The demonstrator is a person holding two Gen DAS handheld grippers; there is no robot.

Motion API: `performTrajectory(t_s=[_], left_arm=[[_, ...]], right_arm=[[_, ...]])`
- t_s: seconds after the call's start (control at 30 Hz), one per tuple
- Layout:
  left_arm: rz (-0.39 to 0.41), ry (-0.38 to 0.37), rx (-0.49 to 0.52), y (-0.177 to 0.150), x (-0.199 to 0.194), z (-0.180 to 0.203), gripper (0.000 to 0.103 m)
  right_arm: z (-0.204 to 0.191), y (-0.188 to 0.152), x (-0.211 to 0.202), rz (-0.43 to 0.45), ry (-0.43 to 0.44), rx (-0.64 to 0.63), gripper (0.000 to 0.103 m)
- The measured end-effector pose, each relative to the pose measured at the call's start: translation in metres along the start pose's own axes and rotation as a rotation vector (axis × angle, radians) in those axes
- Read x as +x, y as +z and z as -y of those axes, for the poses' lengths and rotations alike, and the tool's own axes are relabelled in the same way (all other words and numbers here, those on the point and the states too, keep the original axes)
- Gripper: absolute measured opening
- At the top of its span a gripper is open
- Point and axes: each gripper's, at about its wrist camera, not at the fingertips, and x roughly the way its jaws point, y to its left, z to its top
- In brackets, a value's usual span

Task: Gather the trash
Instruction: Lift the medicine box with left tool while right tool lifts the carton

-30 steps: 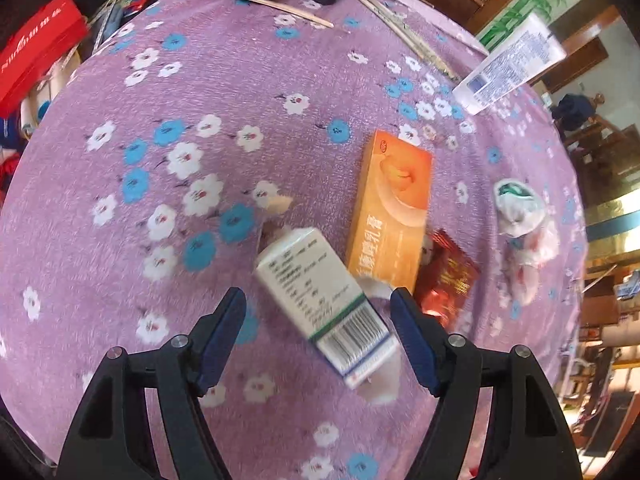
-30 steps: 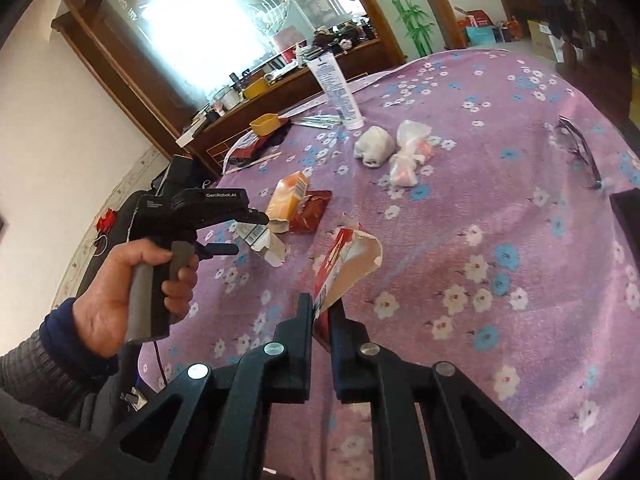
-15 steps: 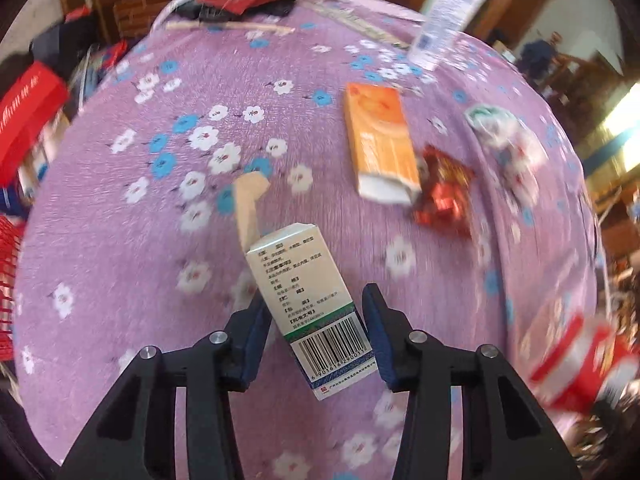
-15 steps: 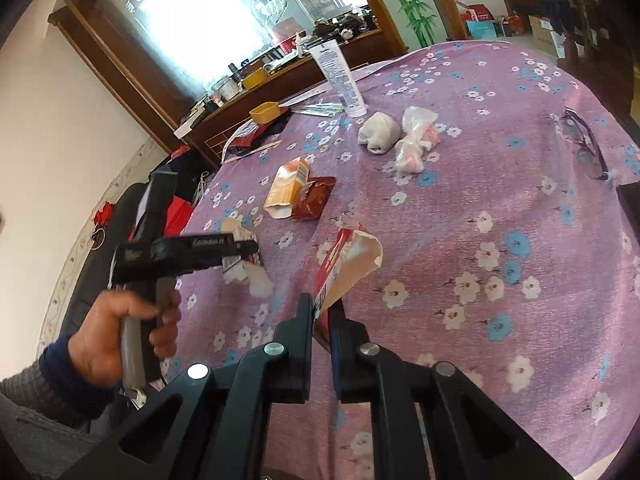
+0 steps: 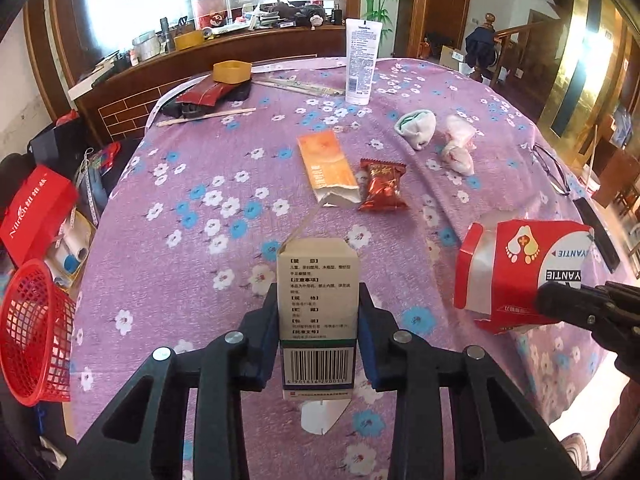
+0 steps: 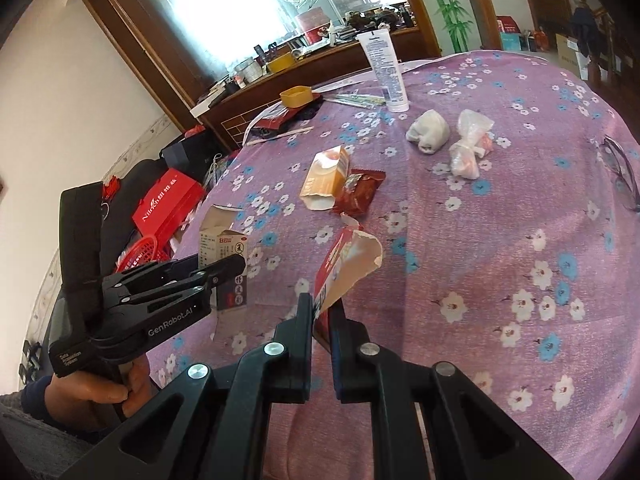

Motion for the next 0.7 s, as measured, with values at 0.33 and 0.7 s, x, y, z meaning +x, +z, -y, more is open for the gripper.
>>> performTrajectory(t_s=[0.33, 0.7], left_arm=[[0.041, 0.018, 0.010, -0.006, -0.014, -0.009, 0.033], [0.051, 0.054, 0.034, -0.014, -0.017, -0.017, 0.033]], right_arm=[[-0.012, -0.004, 0.002, 0.008, -0.002, 0.003, 0.009], [-0.022, -0.009, 0.005, 0.005, -0.004, 0.002, 0.009]])
